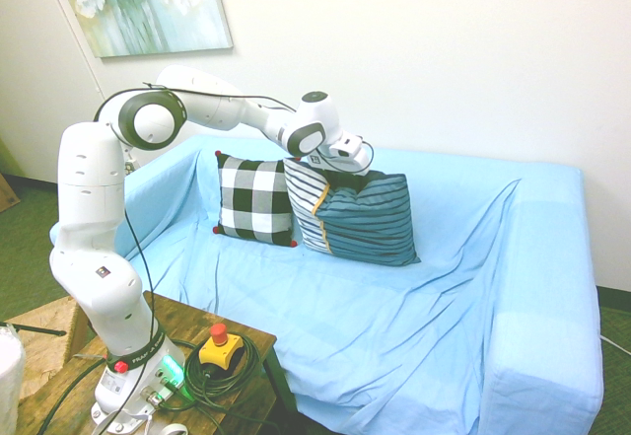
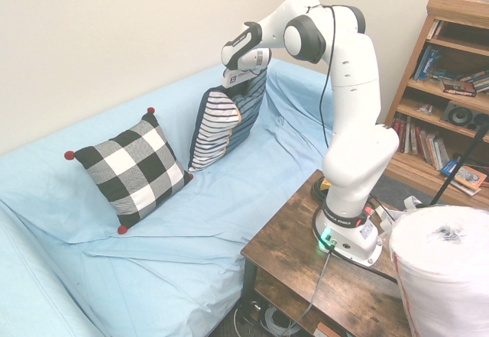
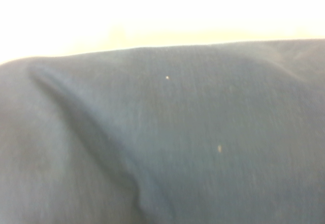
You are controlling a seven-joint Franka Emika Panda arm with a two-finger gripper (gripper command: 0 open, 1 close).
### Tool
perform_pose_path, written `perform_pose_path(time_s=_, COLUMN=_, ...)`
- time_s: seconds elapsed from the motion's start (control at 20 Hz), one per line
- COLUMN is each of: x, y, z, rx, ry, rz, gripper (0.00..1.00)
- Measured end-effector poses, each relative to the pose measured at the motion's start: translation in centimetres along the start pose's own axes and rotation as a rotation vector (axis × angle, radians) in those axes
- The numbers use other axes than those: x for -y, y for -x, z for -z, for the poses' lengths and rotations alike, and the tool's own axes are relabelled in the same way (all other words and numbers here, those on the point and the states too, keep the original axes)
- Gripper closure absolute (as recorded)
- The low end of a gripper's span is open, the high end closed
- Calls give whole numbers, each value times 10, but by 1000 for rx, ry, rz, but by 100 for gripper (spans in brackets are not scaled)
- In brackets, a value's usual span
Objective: Lift the pillow
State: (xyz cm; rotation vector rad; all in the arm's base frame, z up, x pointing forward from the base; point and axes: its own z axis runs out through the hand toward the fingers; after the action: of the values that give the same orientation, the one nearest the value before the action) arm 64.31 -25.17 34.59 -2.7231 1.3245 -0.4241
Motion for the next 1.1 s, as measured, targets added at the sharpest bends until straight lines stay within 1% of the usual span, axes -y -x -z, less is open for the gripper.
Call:
perform_pose_path(time_s=0.25, x=56, y=-32, z=6, rx=-24, ry=-35, rz=14, gripper=0)
perform_pose_path(time_s=0.4, x=79, y=-47, z=13, rx=-27, ry=-46, rz=19, gripper=0)
perform_pose_path(time_s=0.5, x=92, y=-54, z=7, rx=-34, ry=-53, rz=19, gripper=0)
perform_pose_path(time_s=0.65, x=107, y=-62, z=-11, rx=-44, ry=-64, rz=15, gripper=0)
perform_pose_path(time_s=0.75, x=114, y=-66, z=-15, rx=-52, ry=-75, rz=14, gripper=0)
perform_pose_path(time_s=1.0, x=128, y=-74, z=-10, rx=-59, ry=-114, rz=-6, gripper=0)
perform_pose_path(time_s=1.1, x=127, y=-76, z=-8, rx=-60, ry=-121, rz=-12, gripper=0)
